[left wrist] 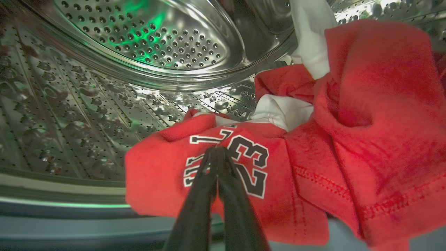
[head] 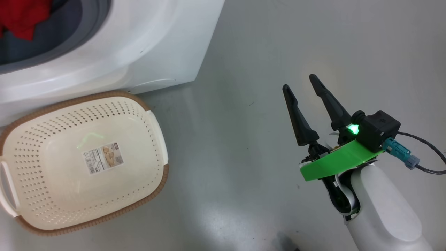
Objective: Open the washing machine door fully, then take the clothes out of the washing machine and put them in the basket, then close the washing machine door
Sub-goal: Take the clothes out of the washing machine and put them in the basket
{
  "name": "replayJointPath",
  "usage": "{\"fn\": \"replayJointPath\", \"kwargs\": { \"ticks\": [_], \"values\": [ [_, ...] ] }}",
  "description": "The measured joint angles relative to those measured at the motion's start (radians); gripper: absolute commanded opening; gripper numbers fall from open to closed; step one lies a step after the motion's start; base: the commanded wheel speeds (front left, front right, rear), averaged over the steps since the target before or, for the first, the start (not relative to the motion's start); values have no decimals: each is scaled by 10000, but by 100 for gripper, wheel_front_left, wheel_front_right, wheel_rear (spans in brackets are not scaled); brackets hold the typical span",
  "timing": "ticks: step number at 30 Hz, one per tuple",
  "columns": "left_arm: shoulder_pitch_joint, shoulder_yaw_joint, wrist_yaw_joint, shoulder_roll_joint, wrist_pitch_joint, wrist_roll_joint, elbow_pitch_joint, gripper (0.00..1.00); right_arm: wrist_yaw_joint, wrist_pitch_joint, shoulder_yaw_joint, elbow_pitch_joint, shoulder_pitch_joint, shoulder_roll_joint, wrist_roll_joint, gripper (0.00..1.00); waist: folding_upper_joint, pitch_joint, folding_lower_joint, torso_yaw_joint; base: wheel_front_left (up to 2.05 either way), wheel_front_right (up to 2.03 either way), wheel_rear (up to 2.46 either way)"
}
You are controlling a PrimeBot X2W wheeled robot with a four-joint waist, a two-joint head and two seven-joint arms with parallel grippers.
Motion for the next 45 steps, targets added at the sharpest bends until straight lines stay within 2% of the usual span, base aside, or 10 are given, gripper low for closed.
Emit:
{"fn": "replayJointPath", "kwargs": {
  "ticks": [4, 13, 18, 28, 34, 45],
  "values": [
    [62, 295, -100, -102, -374, -495, 4, 0, 0, 0, -33, 4, 1, 0, -4, 100, 1, -91, 0, 89, 0, 0, 0],
    [500, 951, -623, -696, -1317, -1407, -33, 0, -2, 0, -276, 42, 4, -2, -111, 100, 1, -343, 0, 367, 0, 0, 0],
    [1079, 1235, -798, -997, -1507, -1824, -591, 0, -2, 0, -355, 71, 45, 0, -293, 100, 0, -580, 0, 536, 0, 0, 0],
    [3407, 2307, -943, -1404, -1538, -2201, -3996, 0, -2, 0, -694, 104, 506, -10, -566, 100, 1, -1169, 0, 910, 0, 0, 0],
    [4963, 3200, -1208, -1942, -1538, -2161, -5898, 0, -2, 0, -989, 36, 959, -90, -619, 100, 1, -1632, 0, 1158, 0, 0, 0],
    [6824, 4431, -1691, -2734, -1551, -1806, -8249, 0, -2, 0, -1308, -17, 1639, -286, -621, 100, 0, -2350, 0, 1457, 0, 0, 0]
  ]
}}
